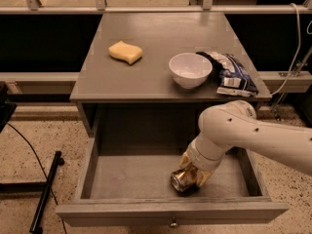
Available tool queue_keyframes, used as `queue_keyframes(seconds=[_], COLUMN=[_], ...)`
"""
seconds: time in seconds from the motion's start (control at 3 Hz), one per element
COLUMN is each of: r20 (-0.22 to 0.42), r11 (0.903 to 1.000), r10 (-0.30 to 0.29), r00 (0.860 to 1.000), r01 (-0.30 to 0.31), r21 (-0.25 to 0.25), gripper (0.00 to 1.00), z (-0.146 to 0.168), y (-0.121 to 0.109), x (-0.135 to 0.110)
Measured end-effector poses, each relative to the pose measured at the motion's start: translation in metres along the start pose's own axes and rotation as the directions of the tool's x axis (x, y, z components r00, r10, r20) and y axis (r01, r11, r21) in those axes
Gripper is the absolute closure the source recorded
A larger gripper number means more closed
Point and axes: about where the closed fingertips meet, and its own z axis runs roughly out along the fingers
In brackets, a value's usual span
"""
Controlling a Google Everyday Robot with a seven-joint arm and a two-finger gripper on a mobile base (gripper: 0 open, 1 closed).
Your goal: Pick orange can from top drawer and place on counter
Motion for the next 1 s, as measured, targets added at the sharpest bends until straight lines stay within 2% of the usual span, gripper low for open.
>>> queue_keyframes(seconds=[0.33,0.67,1.0], r20=[0.024,0.062,0.078], r11=[1.0000,0.9987,0.9873], r10=[0.003,0.006,-0.016], r00=[1.000,0.998,0.997], r01=[-0.004,-0.009,0.003], r21=[0.004,0.050,0.159], gripper=[0.65,0.88,1.00], z=[-0.001,-0.016,-0.067], y=[-0.003,-0.009,-0.026], x=[-0.003,-0.005,-0.004])
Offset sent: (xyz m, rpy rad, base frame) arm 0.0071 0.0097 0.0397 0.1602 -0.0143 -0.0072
